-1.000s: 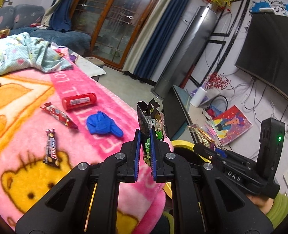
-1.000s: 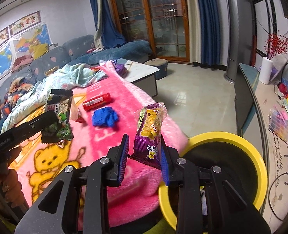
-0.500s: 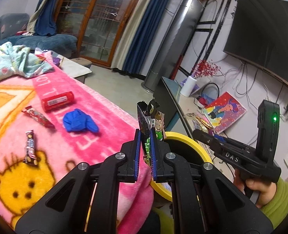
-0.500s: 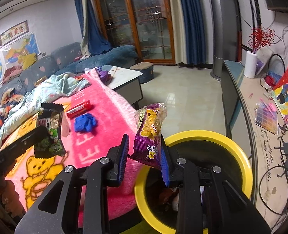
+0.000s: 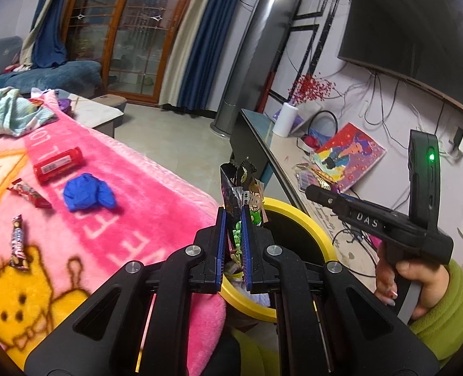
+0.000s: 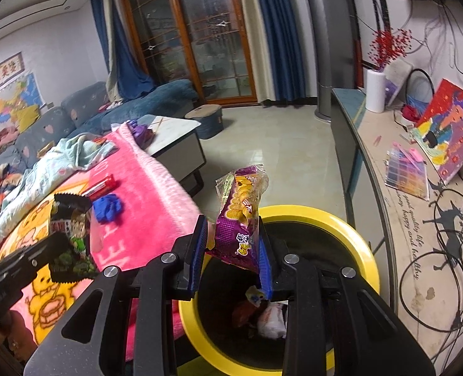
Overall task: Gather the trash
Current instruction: 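Carry the green wrapper and purple snack bag over the yellow bin and release both, then move both open tools back over the chocolate bar and blue glove, then grasp the chocolate bar with the left tool while the right tool grasps the blue glove, then carry the chocolate bar and blue glove over the yellow bin and release both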
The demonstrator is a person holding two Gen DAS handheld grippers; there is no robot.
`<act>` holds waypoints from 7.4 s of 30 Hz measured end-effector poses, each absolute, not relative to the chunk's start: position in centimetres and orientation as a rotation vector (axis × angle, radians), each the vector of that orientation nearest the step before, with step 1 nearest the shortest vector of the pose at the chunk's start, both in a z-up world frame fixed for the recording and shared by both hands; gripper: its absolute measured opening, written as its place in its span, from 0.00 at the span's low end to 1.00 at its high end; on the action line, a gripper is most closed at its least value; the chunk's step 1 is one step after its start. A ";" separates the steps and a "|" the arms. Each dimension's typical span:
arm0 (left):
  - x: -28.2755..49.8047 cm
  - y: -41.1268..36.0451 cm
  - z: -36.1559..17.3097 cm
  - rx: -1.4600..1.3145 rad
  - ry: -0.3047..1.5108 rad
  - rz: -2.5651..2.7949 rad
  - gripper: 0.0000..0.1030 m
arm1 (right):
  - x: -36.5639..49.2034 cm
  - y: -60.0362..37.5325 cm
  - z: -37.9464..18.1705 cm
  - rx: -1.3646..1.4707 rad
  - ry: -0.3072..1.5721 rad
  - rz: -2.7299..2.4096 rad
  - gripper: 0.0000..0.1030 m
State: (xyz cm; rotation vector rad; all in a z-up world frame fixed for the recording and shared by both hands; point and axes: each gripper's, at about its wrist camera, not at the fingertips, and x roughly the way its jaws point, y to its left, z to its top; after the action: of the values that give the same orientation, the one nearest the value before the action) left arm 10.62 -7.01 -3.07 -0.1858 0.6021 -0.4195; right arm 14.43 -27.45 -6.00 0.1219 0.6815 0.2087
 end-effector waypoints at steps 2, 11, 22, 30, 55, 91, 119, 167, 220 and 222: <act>10.7 -7.7 -3.4 -0.173 0.607 -0.430 0.05 | 14.5 -28.0 -6.2 0.129 0.688 0.195 0.27; 11.1 -10.8 -4.8 -0.118 0.644 -0.483 0.05 | 15.3 -30.7 -7.7 0.176 0.730 0.125 0.27; 12.7 -13.8 -7.4 -0.075 0.715 -0.543 0.05 | 16.3 -33.0 -9.8 0.231 0.804 0.065 0.27; 13.6 -15.2 -9.0 -0.053 0.757 -0.559 0.05 | 16.7 -33.9 -10.7 0.270 0.832 0.055 0.28; 12.7 -12.0 -6.8 -0.128 0.696 -0.486 0.89 | 14.8 -32.6 -7.5 0.242 0.696 0.070 0.62; 9.5 1.5 -2.3 -0.241 0.500 -0.121 0.89 | 11.0 -18.7 -3.7 0.004 0.559 0.375 0.74; 10.8 11.1 -5.9 -0.342 0.632 0.113 0.89 | 17.1 -10.2 -7.3 -0.049 0.697 0.481 0.75; 12.3 10.7 -9.7 -0.432 0.811 -0.022 0.17 | 17.4 -8.2 -11.3 -0.019 0.881 0.604 0.06; 9.8 -5.1 -3.9 -0.174 0.692 -0.363 0.17 | 13.9 -24.8 -5.7 0.157 0.749 0.352 0.06; 9.8 -5.8 -3.9 -0.162 0.692 -0.374 0.17 | 13.9 -25.4 -5.7 0.160 0.749 0.346 0.06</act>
State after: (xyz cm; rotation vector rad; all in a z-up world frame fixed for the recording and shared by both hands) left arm 9.83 -5.76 -3.94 -0.1624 0.6921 -0.3744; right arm 13.86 -25.36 -5.75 0.1599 0.7494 0.3457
